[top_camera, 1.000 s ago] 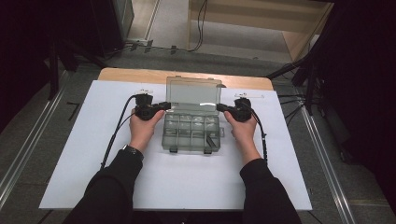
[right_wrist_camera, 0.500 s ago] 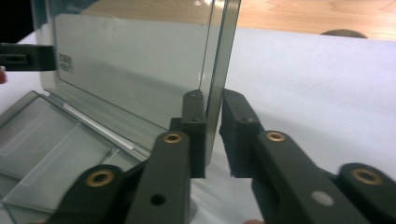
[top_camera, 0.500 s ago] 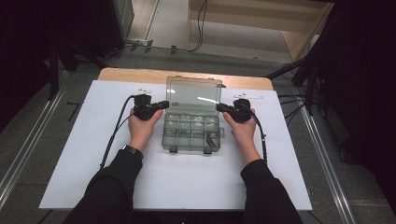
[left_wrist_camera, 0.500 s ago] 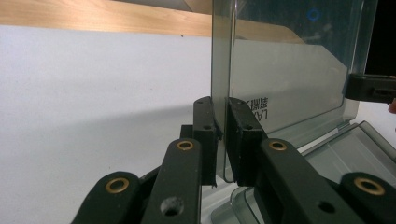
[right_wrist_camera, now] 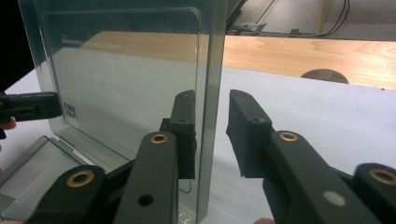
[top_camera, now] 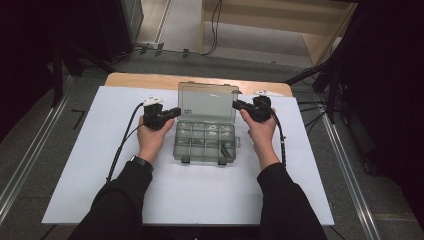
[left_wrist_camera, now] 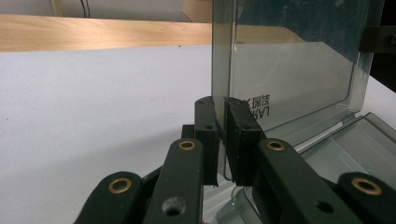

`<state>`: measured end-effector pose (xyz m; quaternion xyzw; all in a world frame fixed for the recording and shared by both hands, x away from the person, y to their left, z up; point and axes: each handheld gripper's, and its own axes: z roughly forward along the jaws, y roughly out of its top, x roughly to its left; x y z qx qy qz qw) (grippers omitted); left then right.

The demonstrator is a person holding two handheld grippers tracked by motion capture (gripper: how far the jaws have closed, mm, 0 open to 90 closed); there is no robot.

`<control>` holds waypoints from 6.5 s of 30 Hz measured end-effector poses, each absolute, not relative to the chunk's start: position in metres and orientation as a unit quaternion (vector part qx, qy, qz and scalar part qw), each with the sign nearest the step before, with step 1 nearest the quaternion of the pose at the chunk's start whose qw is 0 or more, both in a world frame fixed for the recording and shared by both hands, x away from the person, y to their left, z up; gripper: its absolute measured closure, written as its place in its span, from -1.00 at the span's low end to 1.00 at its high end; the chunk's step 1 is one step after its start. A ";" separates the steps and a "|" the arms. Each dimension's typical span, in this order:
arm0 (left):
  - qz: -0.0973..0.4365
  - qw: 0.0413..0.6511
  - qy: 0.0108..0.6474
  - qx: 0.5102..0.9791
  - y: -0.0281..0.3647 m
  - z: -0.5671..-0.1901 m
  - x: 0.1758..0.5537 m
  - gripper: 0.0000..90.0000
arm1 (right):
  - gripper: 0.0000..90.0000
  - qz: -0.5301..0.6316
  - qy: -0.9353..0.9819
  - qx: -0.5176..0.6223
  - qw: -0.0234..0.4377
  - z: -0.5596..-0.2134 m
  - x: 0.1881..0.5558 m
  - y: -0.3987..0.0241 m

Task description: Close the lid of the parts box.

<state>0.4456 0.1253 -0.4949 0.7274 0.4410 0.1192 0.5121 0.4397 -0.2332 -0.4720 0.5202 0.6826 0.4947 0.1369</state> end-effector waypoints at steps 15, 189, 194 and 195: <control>0.133 0.502 0.443 0.731 0.124 -0.490 0.444 0.64 | 0.81 0.490 0.690 0.512 0.148 -0.468 0.435 -0.232; 0.055 0.587 0.345 0.730 0.157 -0.477 0.336 0.98 | 0.95 0.550 0.679 0.443 0.198 -0.478 0.301 -0.228; 0.055 0.579 0.346 0.736 0.156 -0.483 0.327 0.98 | 0.95 0.545 0.685 0.439 0.203 -0.479 0.290 -0.223; 0.054 0.577 0.348 0.737 0.156 -0.484 0.325 0.98 | 0.95 0.543 0.686 0.438 0.207 -0.479 0.289 -0.222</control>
